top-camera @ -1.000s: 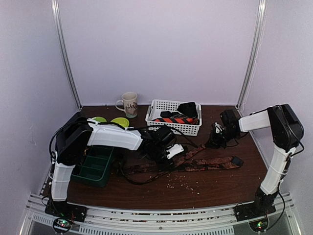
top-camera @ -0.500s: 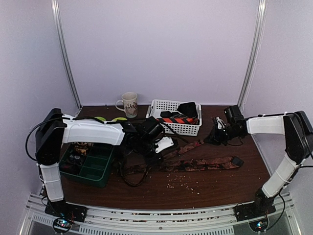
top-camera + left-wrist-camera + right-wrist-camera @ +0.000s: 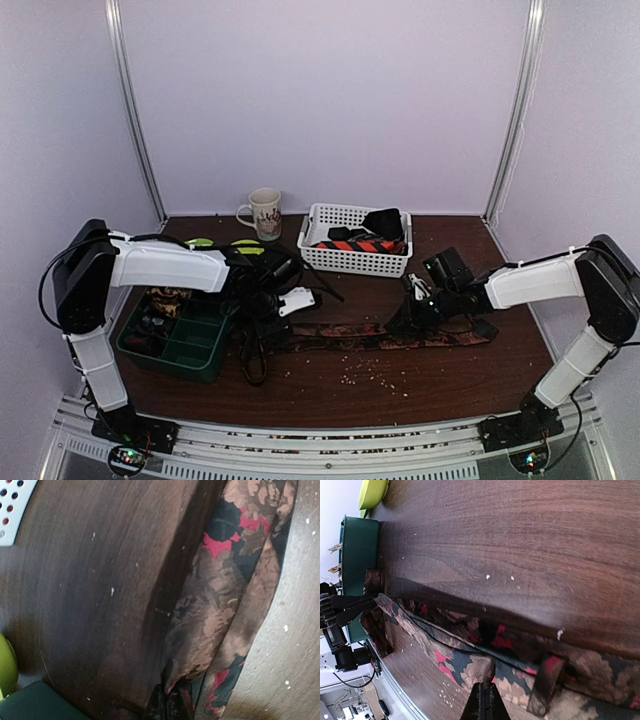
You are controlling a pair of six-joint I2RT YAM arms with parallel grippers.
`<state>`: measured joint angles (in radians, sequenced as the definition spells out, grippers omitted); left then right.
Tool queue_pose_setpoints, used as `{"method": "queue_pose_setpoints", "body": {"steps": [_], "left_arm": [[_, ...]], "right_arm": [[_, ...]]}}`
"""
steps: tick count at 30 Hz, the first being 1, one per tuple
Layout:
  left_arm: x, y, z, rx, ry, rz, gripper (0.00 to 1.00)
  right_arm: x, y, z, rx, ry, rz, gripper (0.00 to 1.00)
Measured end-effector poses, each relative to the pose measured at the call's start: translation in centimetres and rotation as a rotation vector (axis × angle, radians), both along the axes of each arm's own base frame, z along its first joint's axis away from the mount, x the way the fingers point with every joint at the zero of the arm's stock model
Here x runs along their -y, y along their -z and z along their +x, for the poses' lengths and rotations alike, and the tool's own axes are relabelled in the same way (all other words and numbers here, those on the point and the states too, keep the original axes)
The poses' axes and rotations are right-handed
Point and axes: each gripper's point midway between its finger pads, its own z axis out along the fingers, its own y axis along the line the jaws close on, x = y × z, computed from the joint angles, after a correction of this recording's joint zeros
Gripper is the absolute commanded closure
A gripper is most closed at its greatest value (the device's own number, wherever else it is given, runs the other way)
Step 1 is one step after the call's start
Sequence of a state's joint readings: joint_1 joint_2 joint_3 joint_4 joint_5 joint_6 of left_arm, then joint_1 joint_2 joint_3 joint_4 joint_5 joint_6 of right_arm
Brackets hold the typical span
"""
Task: Roll the ties
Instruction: Adjust the tie at the center of the board.
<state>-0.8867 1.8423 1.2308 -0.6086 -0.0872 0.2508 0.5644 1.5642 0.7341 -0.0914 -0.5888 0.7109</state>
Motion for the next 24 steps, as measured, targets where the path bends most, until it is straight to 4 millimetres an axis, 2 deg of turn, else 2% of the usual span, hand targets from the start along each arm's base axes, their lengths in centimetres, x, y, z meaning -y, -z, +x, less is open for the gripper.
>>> {"method": "queue_pose_setpoints", "body": {"steps": [5, 7, 11, 13, 15, 18, 22, 24], "left_arm": [[-1.0, 0.2, -0.2, -0.007, -0.012, 0.012, 1.00], [-0.9, 0.2, -0.3, -0.010, -0.010, 0.009, 0.97], [-0.4, 0.2, -0.8, -0.039, 0.006, -0.017, 0.67], [0.0, 0.3, -1.3, -0.068, 0.021, -0.041, 0.59], [0.6, 0.2, -1.8, -0.096, 0.038, -0.071, 0.56], [1.3, -0.6, -2.3, -0.111, 0.057, -0.124, 0.53], [3.4, -3.5, -1.9, -0.070, 0.086, -0.253, 0.53], [4.5, -4.5, -1.3, -0.046, 0.091, -0.307, 0.53]], "right_arm": [[-0.8, 1.3, 0.5, -0.015, 0.011, -0.023, 1.00], [-0.7, 1.6, 0.4, -0.021, 0.013, -0.038, 0.93], [-0.2, 2.0, 0.4, -0.026, 0.034, -0.061, 0.73], [0.0, 1.9, 0.3, -0.029, 0.043, -0.066, 0.62], [0.2, 1.4, 0.2, -0.022, 0.048, -0.065, 0.57], [0.2, -0.5, 0.4, 0.018, 0.058, -0.041, 0.54], [0.5, -3.4, 1.0, 0.087, 0.074, 0.002, 0.55], [0.9, -4.1, 1.3, 0.105, 0.084, 0.011, 0.55]]}}
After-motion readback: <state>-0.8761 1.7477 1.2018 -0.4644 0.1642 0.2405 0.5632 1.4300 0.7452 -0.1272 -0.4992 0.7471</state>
